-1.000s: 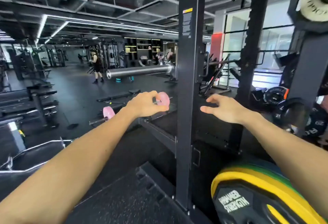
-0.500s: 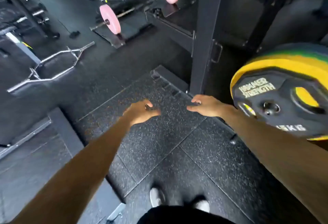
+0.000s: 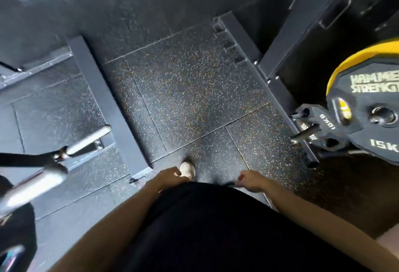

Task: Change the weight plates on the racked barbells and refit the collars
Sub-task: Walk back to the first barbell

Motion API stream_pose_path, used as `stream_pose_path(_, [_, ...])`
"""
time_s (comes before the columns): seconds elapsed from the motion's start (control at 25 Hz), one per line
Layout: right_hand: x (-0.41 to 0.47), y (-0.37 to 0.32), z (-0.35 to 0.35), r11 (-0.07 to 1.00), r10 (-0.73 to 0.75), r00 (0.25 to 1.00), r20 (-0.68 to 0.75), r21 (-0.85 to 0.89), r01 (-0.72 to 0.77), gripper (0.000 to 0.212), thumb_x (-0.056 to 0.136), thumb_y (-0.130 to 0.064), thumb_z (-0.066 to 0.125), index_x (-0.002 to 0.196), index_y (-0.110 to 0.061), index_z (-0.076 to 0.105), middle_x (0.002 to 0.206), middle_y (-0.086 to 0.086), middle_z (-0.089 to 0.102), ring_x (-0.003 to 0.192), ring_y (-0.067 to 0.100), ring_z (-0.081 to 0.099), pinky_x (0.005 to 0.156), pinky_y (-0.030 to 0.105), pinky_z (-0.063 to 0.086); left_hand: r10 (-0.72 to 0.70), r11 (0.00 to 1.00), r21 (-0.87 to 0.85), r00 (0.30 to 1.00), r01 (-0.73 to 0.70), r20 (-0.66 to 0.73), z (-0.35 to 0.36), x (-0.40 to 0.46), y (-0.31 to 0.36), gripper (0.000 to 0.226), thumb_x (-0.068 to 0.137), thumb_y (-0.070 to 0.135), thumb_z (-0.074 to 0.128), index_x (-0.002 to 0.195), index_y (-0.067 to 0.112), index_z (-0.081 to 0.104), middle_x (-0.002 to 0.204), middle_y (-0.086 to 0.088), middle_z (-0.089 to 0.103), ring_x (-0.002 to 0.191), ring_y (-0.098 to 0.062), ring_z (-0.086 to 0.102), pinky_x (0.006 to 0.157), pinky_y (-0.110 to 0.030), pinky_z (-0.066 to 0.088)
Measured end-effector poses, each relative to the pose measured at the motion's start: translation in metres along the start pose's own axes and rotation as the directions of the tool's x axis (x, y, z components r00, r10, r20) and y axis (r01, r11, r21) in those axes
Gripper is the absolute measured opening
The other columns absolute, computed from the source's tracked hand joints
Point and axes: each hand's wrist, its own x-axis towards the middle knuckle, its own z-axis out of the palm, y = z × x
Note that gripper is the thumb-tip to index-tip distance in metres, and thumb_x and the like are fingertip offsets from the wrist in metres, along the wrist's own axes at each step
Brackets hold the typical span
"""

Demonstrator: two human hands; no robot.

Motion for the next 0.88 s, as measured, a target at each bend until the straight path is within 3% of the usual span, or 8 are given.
stream_pose_path(0.16, [0.021, -0.041, -0.026, 0.999, 0.003, 0.999, -0.045, 0.055, 0.000, 0.035, 0.093, -0.031, 0.060, 0.115, -0.004, 0.063, 0.116, 0.013, 0.065, 0.103, 0.027, 0.063, 0.092, 0.038, 0.048, -0.009, 1.000, -0.025, 0.999, 0.010, 0.042, -0.029, 0.018, -0.042, 0.042, 0.091, 0.047, 0.057, 0.110, 0.011, 0.066, 0.110, -0.010, 0.066, 0.108, -0.025, 0.060, 0.084, -0.029, 0.042])
stream_pose_path(0.28, [0.038, -0.086, -0.043, 0.995, -0.028, 0.993, -0.119, 0.094, 0.039, 0.029, 0.094, -0.026, 0.059, 0.118, -0.009, 0.059, 0.119, 0.009, 0.062, 0.105, 0.024, 0.059, 0.094, 0.036, 0.046, 0.013, 1.000, -0.012, 1.000, -0.013, 0.027, -0.062, 0.035, -0.061, 0.029, 0.093, 0.044, 0.054, 0.093, 0.016, 0.058, 0.091, -0.008, 0.059, 0.092, -0.024, 0.059, 0.067, -0.025, 0.039])
stream_pose_path(0.32, [0.042, -0.100, -0.049, 0.994, -0.051, 0.990, -0.135, 0.092, 0.064, 0.029, 0.094, -0.025, 0.059, 0.118, -0.009, 0.059, 0.119, 0.009, 0.062, 0.104, 0.023, 0.058, 0.092, 0.035, 0.046, 0.003, 1.000, -0.012, 1.000, -0.003, 0.030, -0.072, 0.042, -0.064, 0.029, 0.094, 0.042, 0.054, 0.092, 0.013, 0.058, 0.092, -0.010, 0.060, 0.093, -0.025, 0.060, 0.066, -0.026, 0.039])
stream_pose_path(0.48, [0.064, -0.157, -0.068, 0.990, -0.121, 0.981, -0.154, 0.053, 0.130, 0.027, 0.092, -0.028, 0.061, 0.112, -0.010, 0.064, 0.110, 0.000, 0.064, 0.099, 0.017, 0.059, 0.087, 0.030, 0.046, -0.008, 1.000, 0.008, 0.999, 0.008, 0.039, -0.118, 0.070, -0.059, 0.041, 0.093, 0.036, 0.058, 0.116, 0.002, 0.064, 0.121, -0.017, 0.065, 0.115, -0.031, 0.058, 0.094, -0.034, 0.045])
stream_pose_path(0.68, [0.111, -0.214, -0.119, 0.992, -0.116, 0.987, -0.112, 0.033, 0.120, 0.019, 0.089, -0.028, 0.063, 0.102, -0.013, 0.064, 0.106, 0.006, 0.066, 0.094, 0.020, 0.060, 0.081, 0.029, 0.045, 0.020, 0.998, -0.052, 0.998, -0.017, 0.059, -0.191, 0.104, -0.037, 0.045, 0.095, 0.035, 0.058, 0.125, 0.000, 0.058, 0.131, -0.015, 0.058, 0.122, -0.028, 0.053, 0.090, -0.030, 0.041])
stream_pose_path(0.8, [0.149, -0.251, -0.173, 0.992, -0.124, 0.988, -0.088, 0.015, 0.126, 0.022, 0.090, -0.028, 0.062, 0.105, -0.011, 0.064, 0.108, 0.006, 0.066, 0.098, 0.022, 0.060, 0.084, 0.032, 0.046, 0.008, 0.994, -0.110, 0.999, -0.003, 0.043, -0.245, 0.131, -0.034, 0.040, 0.094, 0.040, 0.058, 0.117, 0.006, 0.060, 0.127, -0.017, 0.061, 0.113, -0.027, 0.056, 0.091, -0.031, 0.042])
stream_pose_path(0.88, [0.171, -0.277, -0.216, 0.992, -0.129, 0.989, -0.076, -0.006, 0.129, 0.024, 0.091, -0.027, 0.062, 0.108, -0.010, 0.063, 0.109, 0.006, 0.064, 0.098, 0.021, 0.059, 0.086, 0.033, 0.046, -0.036, 0.989, -0.140, 0.999, 0.041, 0.036, -0.286, 0.145, -0.033, 0.050, 0.094, 0.044, 0.056, 0.119, 0.001, 0.060, 0.129, -0.019, 0.060, 0.116, -0.032, 0.057, 0.096, -0.035, 0.043])
